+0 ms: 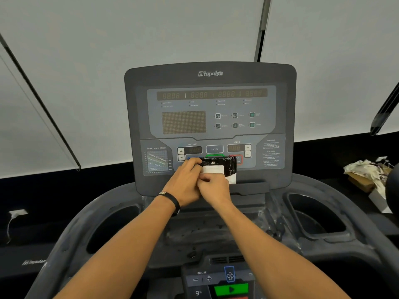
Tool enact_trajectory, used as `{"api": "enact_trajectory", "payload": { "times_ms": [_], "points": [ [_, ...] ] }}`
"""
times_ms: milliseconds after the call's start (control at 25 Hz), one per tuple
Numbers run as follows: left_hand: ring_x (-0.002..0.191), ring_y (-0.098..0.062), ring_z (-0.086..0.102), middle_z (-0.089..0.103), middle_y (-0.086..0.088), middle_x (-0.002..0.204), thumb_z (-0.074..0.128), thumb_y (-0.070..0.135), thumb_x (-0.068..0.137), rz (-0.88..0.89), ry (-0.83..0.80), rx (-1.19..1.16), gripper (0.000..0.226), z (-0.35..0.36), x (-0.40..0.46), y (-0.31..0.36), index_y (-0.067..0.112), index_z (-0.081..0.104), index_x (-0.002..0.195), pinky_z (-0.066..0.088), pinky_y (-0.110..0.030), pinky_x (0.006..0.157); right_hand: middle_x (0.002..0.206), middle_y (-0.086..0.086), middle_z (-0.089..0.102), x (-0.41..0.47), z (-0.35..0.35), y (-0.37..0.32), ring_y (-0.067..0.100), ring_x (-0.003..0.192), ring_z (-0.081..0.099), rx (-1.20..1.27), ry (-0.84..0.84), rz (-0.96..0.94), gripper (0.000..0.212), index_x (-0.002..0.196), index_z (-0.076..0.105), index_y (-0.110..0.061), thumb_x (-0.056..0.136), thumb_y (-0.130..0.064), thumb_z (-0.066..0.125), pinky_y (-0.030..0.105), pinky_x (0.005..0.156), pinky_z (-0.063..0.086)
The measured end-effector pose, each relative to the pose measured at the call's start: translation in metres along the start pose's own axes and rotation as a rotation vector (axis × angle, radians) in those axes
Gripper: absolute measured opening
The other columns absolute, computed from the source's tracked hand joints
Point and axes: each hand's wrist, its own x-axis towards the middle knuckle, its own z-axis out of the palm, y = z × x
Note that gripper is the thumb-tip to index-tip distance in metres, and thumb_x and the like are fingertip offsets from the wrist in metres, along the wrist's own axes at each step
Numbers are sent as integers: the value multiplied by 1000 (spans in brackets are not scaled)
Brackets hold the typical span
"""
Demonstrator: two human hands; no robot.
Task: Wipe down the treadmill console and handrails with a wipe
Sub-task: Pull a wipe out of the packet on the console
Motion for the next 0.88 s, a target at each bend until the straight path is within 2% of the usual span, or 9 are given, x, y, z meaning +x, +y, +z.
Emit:
{"api": "enact_trajectory", "payload": {
  "times_ms": [80,200,360,480,560,640,720,880],
  "points": [
    [118,-27,46,47,-11,133,59,4,81,13,-7,31,17,-1,1,-2,2,61,97,45,-42,98,75,2,73,-5,-8,5,26,81,64,-29,-42,-77,20,81,78,-19,90,-17,60,40,84,52],
    [115,-29,47,50,-14,128,52,-1,86,5,20,21,14,-2,7,6,-2,62,97,45,-43,97,84,-1,76,-5,-15,8,20,84,66,-42,33,-137,20,95,78,-21,94,-19,58,34,85,52],
    [118,-27,45,50,-12,129,51,2,90,-4,20,-6,15,-5,11,13,-2,60,101,43,-41,99,77,-8,73,-3,-14,5,13,77,65,-5,158,-126,20,86,77,-20,92,-17,58,30,78,51],
    [116,-24,47,52,-10,127,55,13,95,-2,39,-26,14,-8,9,10,0,60,99,41,-35,101,76,-4,69,3,-24,12,16,73,60,42,333,-9,16,81,72,-16,91,-13,59,8,63,38],
    [114,-22,48,53,-9,124,54,18,96,-4,45,-45,15,-12,6,7,4,59,97,39,-29,100,85,4,69,10,-27,20,16,75,57,-87,329,-44,14,90,73,-11,94,-11,60,4,60,36],
    [111,-22,50,55,-9,120,55,18,95,-4,50,-71,9,-14,6,6,11,55,89,40,-29,96,98,11,67,15,-24,25,20,81,58,-218,309,-74,15,100,74,-6,96,-11,60,10,66,37],
    [107,-21,52,57,-8,112,57,17,93,-20,70,-101,16,-14,7,7,17,48,80,44,-31,93,106,15,64,16,-19,24,26,91,62,-257,328,-71,17,105,73,-2,97,-11,61,25,75,45],
    [97,-19,53,56,-5,102,57,18,92,-72,117,-158,20,-11,9,9,17,46,75,48,-37,88,110,15,62,12,-11,21,28,95,63,-294,375,-80,18,107,74,0,97,-11,63,30,78,49]
  ]
}}
